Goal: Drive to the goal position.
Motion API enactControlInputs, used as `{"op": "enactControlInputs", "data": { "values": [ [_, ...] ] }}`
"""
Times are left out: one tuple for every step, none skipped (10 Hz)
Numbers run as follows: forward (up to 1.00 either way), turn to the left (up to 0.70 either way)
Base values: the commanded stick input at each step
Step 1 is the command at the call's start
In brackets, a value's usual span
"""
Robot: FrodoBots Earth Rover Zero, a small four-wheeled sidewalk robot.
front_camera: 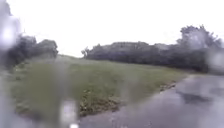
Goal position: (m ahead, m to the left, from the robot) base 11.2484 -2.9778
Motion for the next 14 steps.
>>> {"op": "enactControlInputs", "data": {
  "values": [
    [0.85, -0.34],
    [0.85, -0.34],
    [0.00, -0.85],
    [0.00, -0.85],
    [0.00, -0.85],
    [0.00, -0.85],
    [0.00, -0.85],
    [0.00, -0.85],
    [0.00, -0.85],
    [0.00, -0.85],
    [0.00, -0.85],
    [0.00, -0.85],
    [0.00, -0.85],
    [0.00, -0.85]
  ]
}}
